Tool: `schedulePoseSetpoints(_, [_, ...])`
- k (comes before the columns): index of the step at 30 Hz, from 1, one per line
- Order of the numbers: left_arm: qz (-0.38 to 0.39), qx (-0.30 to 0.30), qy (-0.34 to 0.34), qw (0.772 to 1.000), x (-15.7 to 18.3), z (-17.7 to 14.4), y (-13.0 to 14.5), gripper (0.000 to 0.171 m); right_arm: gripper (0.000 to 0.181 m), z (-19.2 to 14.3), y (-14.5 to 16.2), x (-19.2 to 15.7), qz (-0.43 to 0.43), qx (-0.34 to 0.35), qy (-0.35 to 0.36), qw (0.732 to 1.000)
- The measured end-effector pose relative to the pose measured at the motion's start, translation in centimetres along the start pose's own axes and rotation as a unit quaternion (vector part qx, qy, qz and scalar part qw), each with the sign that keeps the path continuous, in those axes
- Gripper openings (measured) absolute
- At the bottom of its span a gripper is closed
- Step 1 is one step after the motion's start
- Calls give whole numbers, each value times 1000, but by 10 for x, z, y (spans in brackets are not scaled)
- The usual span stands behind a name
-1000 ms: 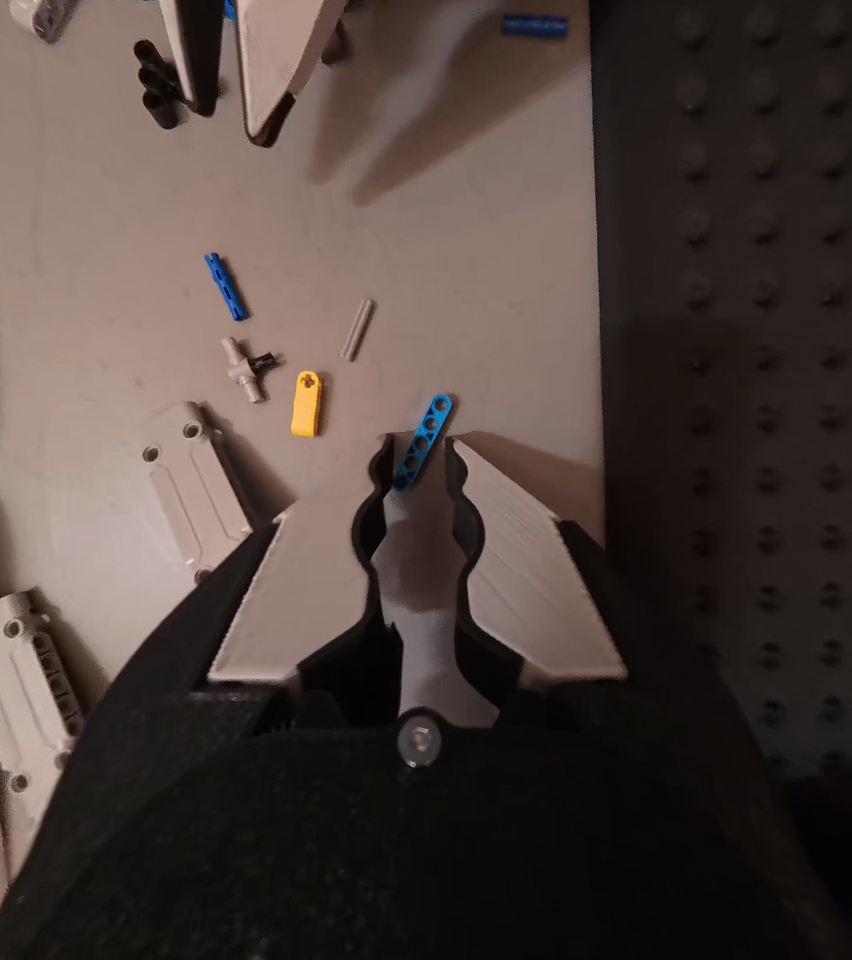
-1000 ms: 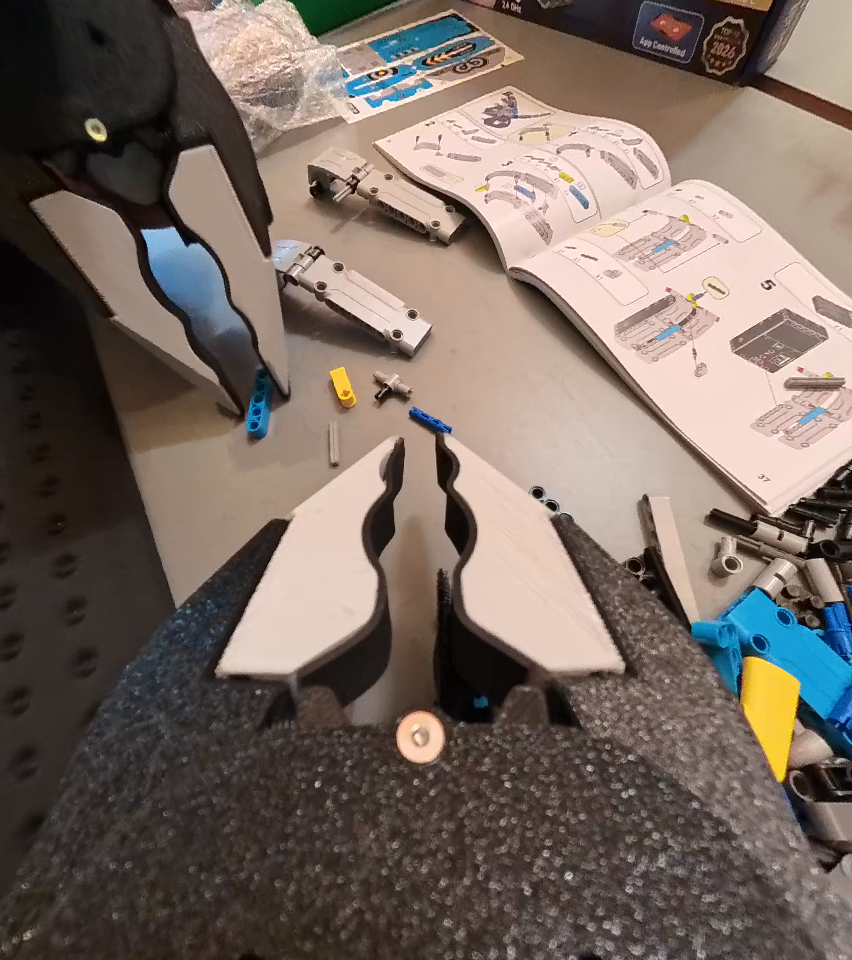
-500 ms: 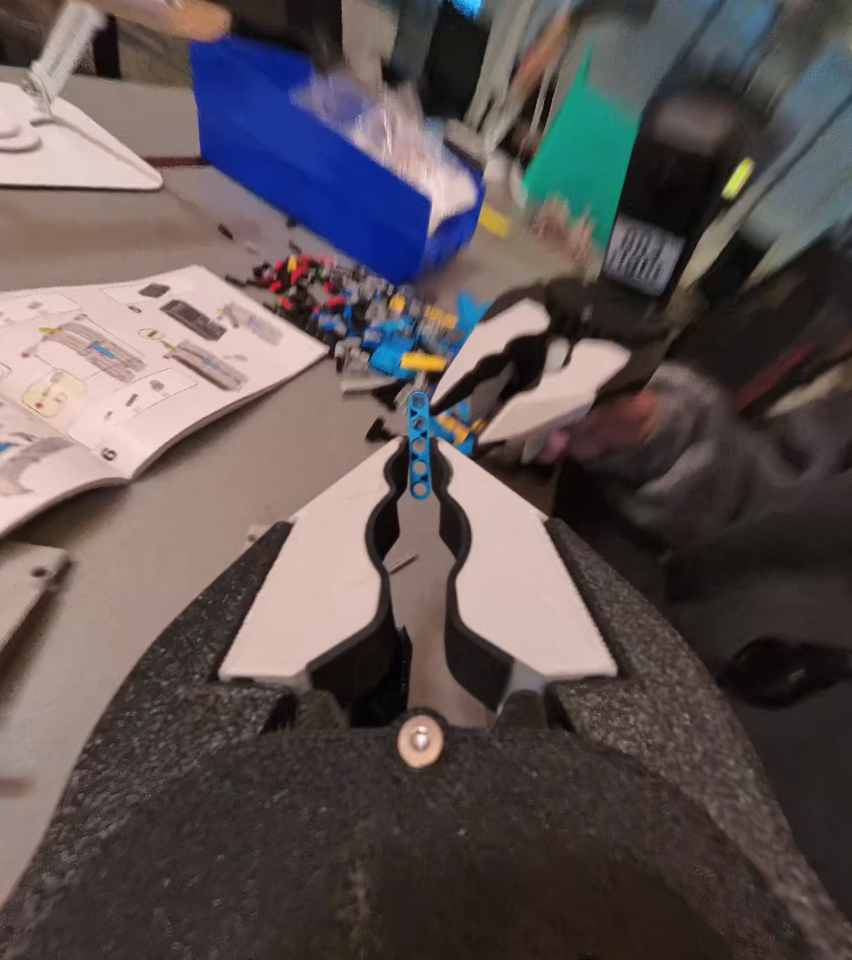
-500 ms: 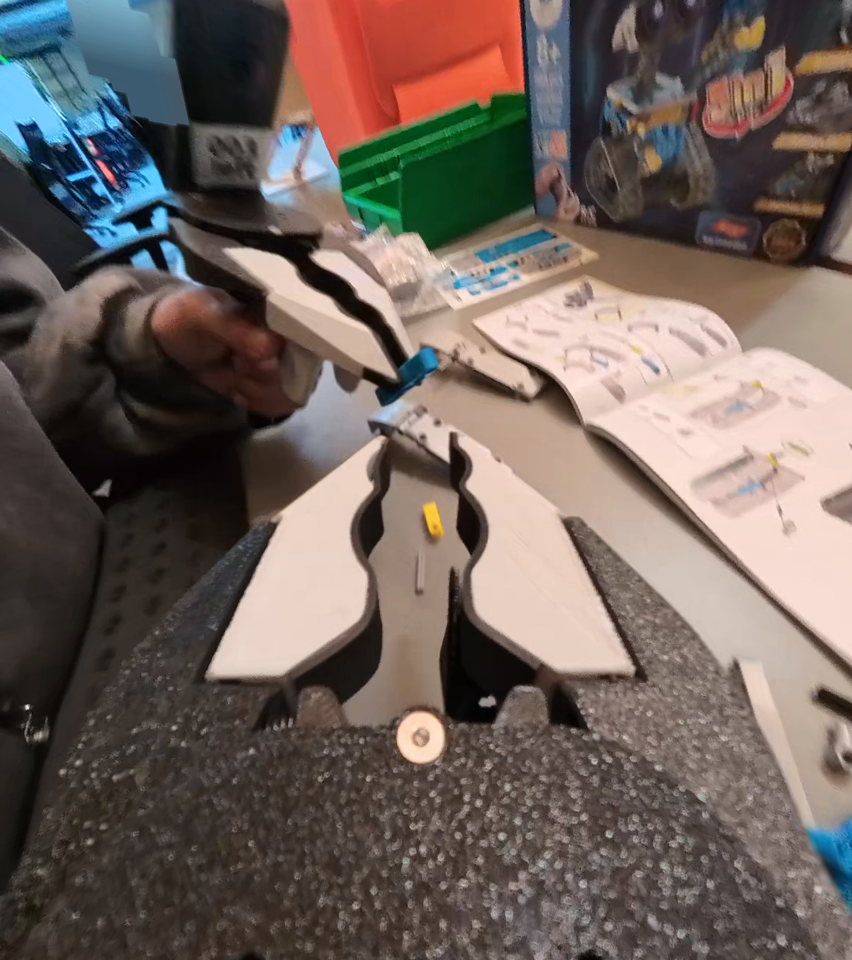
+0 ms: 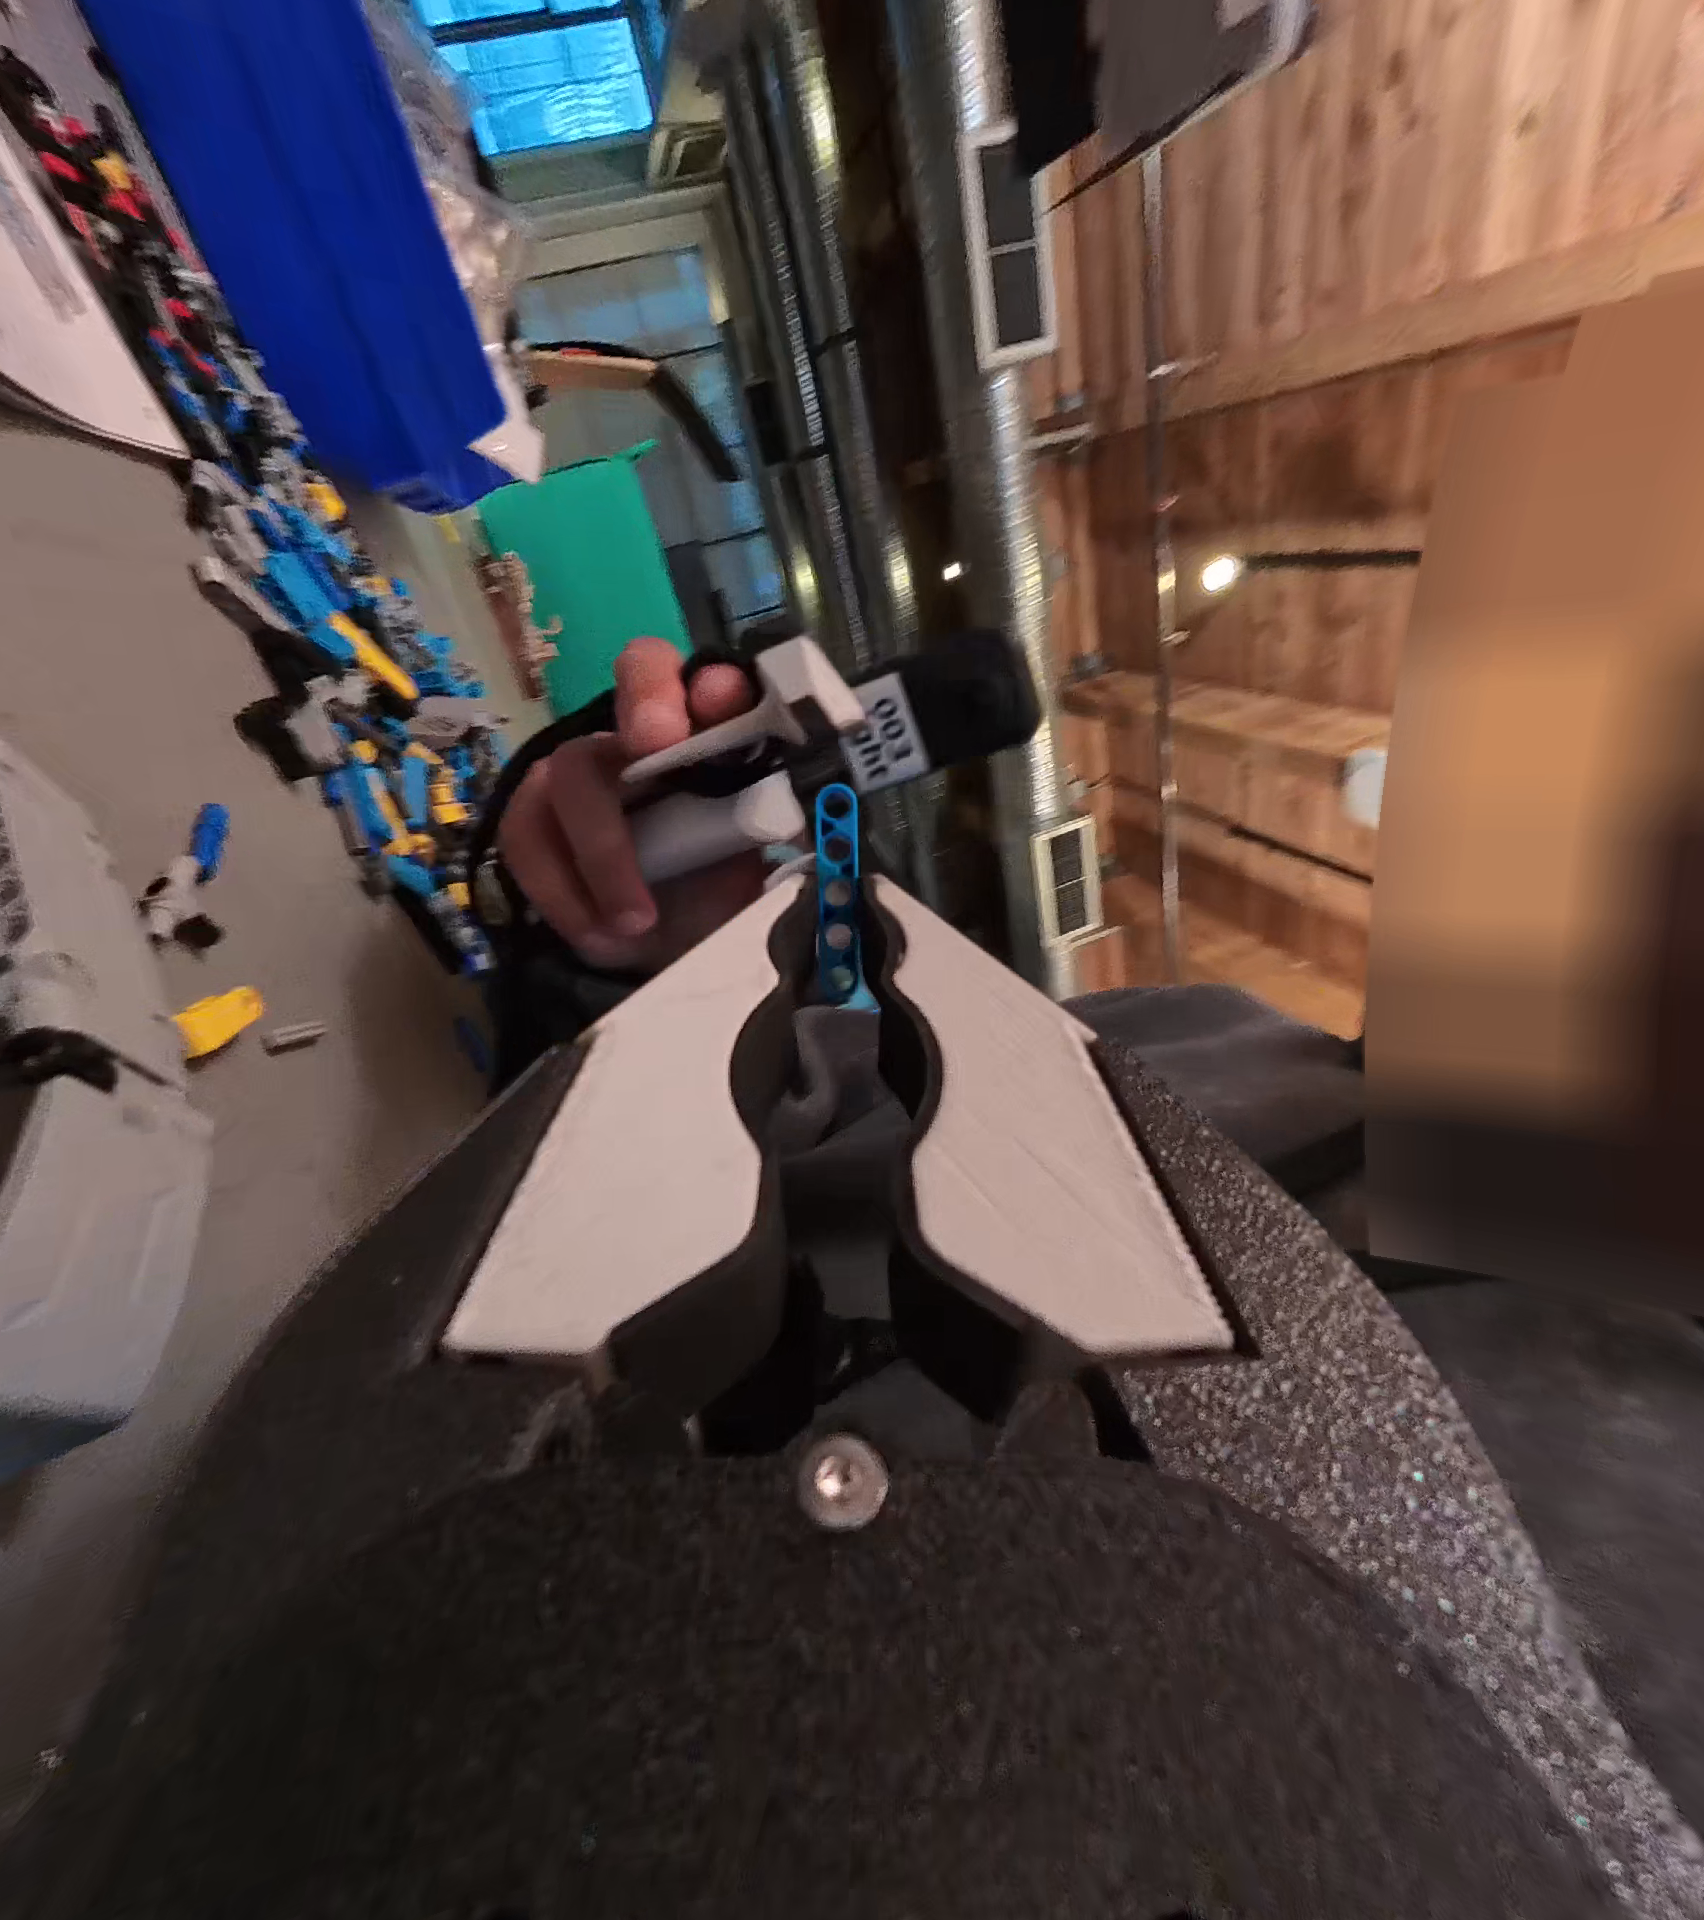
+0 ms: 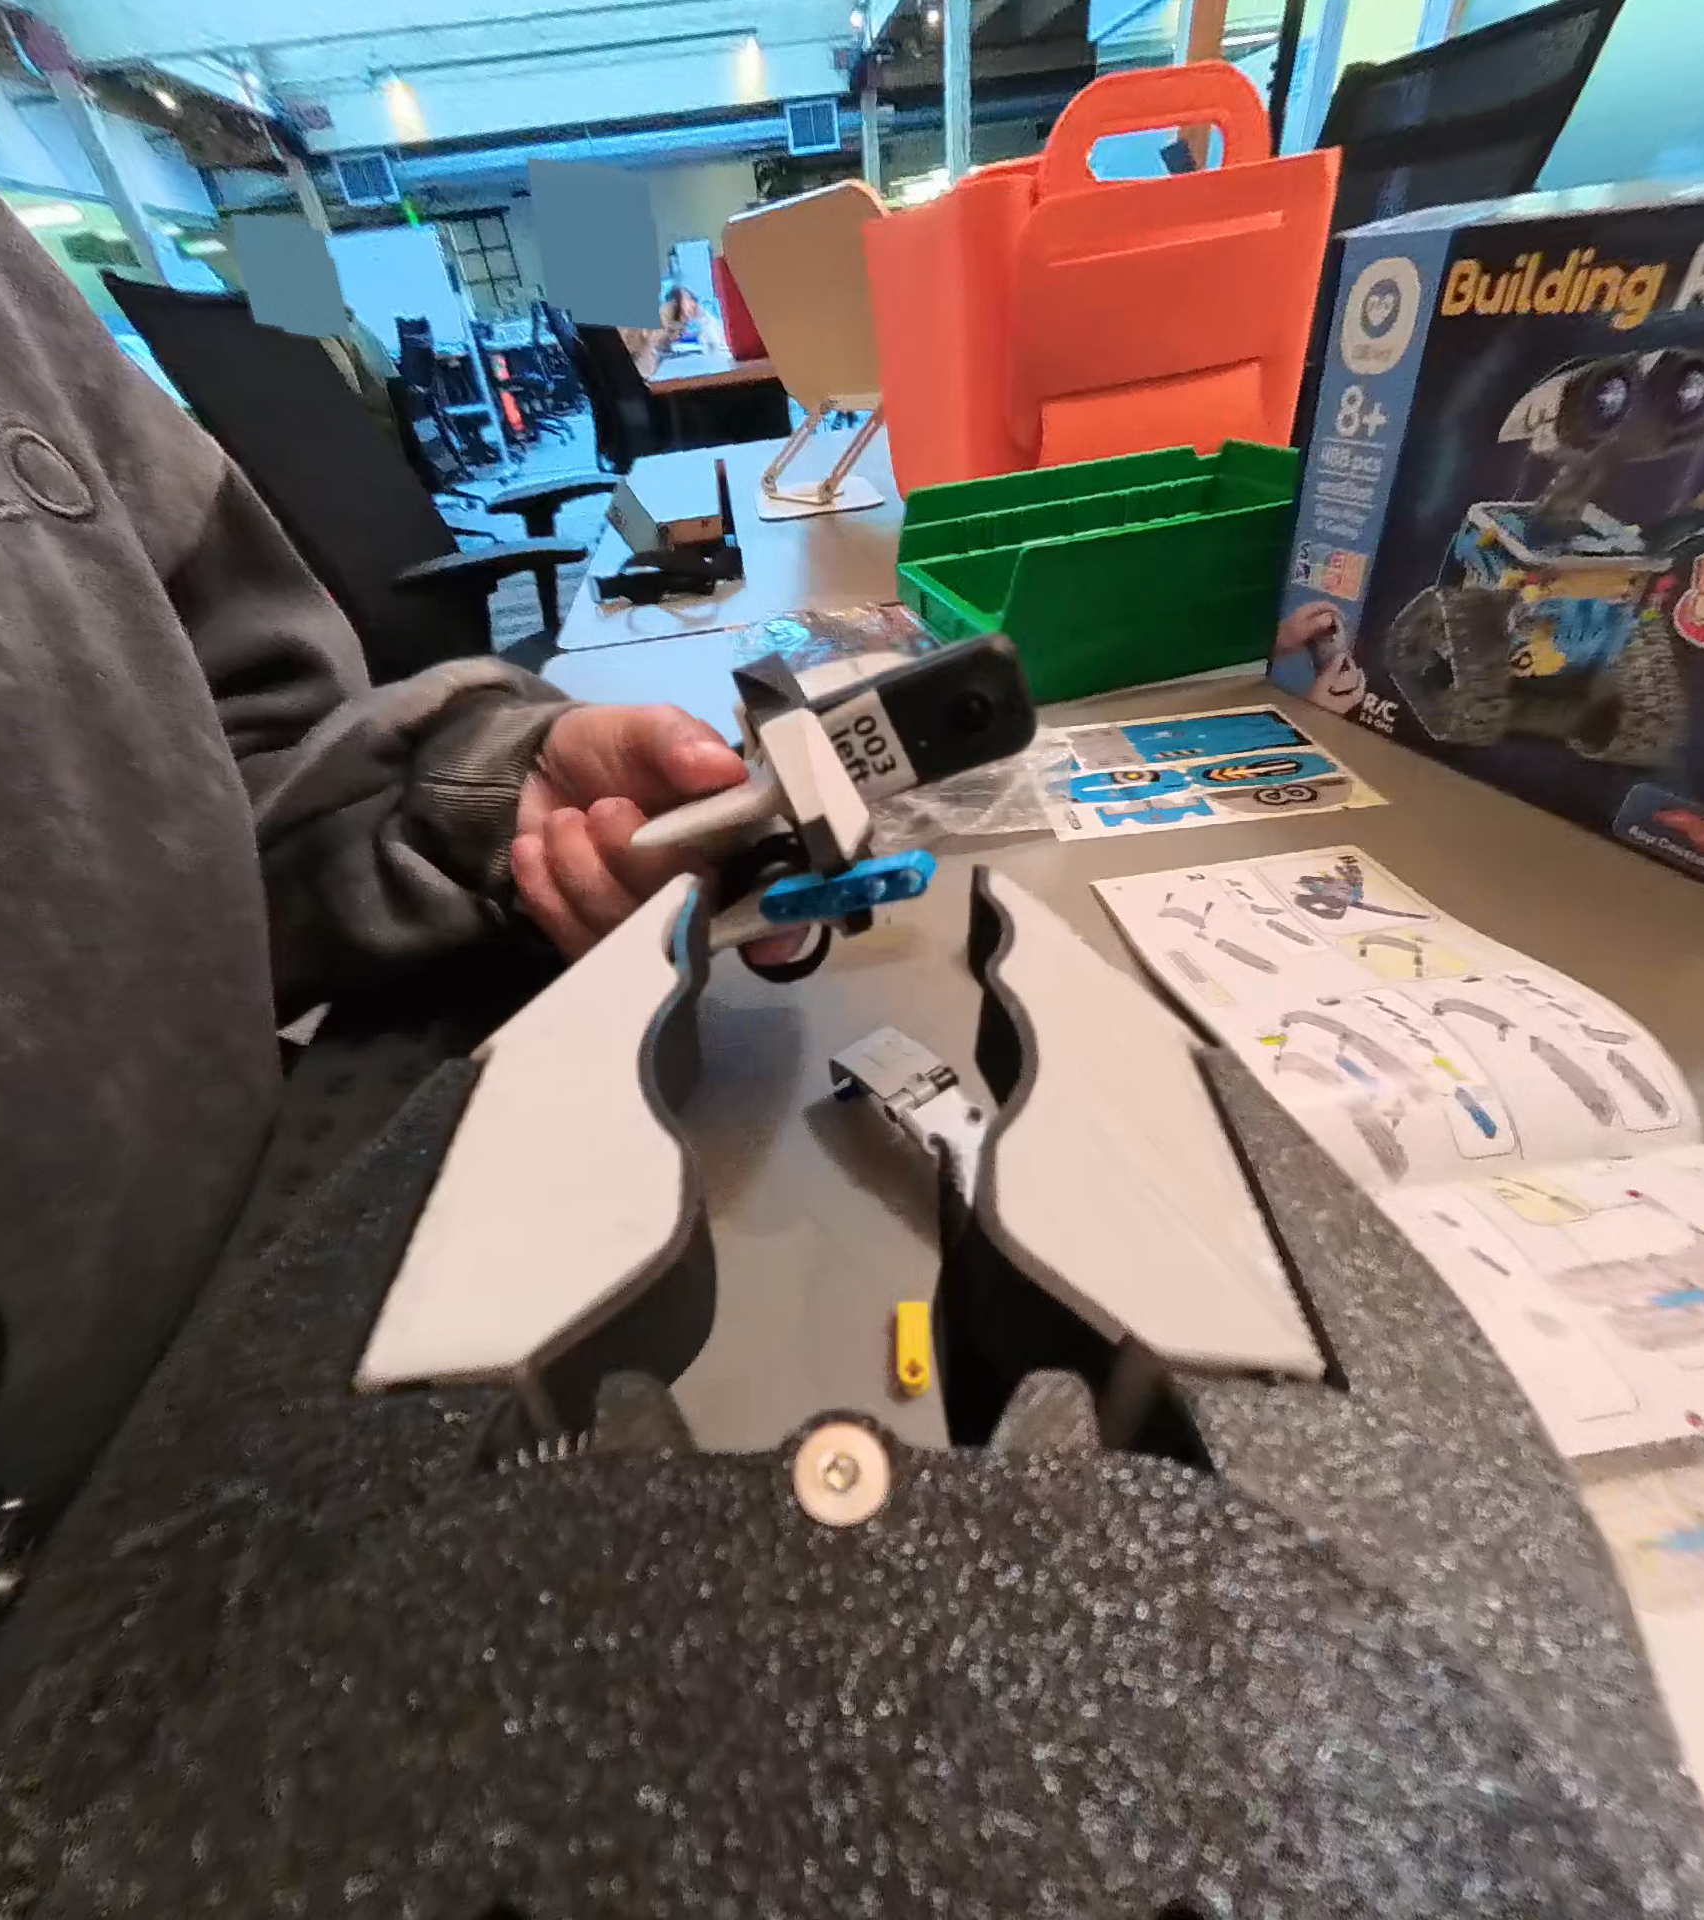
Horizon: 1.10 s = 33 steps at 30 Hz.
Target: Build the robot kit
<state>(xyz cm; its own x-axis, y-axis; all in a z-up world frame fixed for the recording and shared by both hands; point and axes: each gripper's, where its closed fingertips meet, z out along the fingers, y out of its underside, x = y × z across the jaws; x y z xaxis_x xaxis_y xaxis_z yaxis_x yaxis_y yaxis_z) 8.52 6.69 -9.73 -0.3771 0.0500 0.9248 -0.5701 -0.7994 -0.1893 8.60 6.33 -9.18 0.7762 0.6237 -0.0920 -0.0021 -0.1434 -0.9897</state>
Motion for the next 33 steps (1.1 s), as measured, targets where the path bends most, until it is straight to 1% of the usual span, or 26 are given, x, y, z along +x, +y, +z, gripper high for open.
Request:
schedulePoseSetpoints(3, [-34,20,44,998,8,-4,-6,5,57,12,5,5,-67,-33,56,996])
schedulePoseSetpoints(4, [-39,22,52,998,9,-4,-7,5,57,15,5,7,-91,-43,78,992])
schedulePoseSetpoints(6, [-46,22,61,997,11,-3,-7,5,57,23,4,6,-125,-54,97,986])
schedulePoseSetpoints(9, [-50,20,66,996,11,-2,-6,5,41,28,0,6,-152,-58,113,980])
schedulePoseSetpoints(11, [-42,20,56,997,10,-1,-6,6,40,28,1,7,-151,-61,115,980])
schedulePoseSetpoints(13, [-18,13,39,999,8,0,-5,6,40,26,4,6,-141,-68,107,982])
schedulePoseSetpoints(15, [-4,12,27,1000,8,1,-6,14,40,27,5,-1,-143,-71,89,983])
schedulePoseSetpoints(16, [-2,10,27,1000,8,2,-7,15,40,27,5,-4,-148,-71,84,983])
schedulePoseSetpoints(18, [5,2,31,1000,10,4,-5,6,40,27,6,-5,-161,-77,85,980])
schedulePoseSetpoints(21, [22,-14,15,1000,7,5,-1,6,40,24,9,-9,-160,-78,72,981])
schedulePoseSetpoints(23, [44,-22,-7,999,3,7,1,6,41,21,13,-8,-144,-82,72,984])
schedulePoseSetpoints(24, [61,-25,-14,998,4,6,1,6,45,16,12,-9,-125,-74,66,987])
schedulePoseSetpoints(25, [87,-26,-31,995,2,4,0,6,56,8,13,-4,-95,-71,64,991])
schedulePoseSetpoints(26, [122,-31,-67,990,-5,1,-2,6,56,-2,20,3,-57,-86,56,993])
schedulePoseSetpoints(27, [162,-40,-109,980,-13,-3,-2,6,49,-12,34,10,-22,-124,41,991])
schedulePoseSetpoints(28, [202,-51,-143,968,-19,-6,-2,5,40,-24,55,19,2,-182,36,983])
schedulePoseSetpoints(29, [232,-58,-166,957,-22,-9,-3,6,39,-34,76,27,7,-240,42,970])
schedulePoseSetpoints(30, [249,-61,-173,951,-23,-10,-3,6,39,-42,94,33,-5,-287,43,957])
schedulePoseSetpoints(31, [256,-60,-168,950,-20,-9,-4,6,35,-47,107,36,-23,-317,36,947])
schedulePoseSetpoints(33, [253,-50,-146,955,-15,-7,-3,6,26,-46,113,43,-52,-317,29,946])
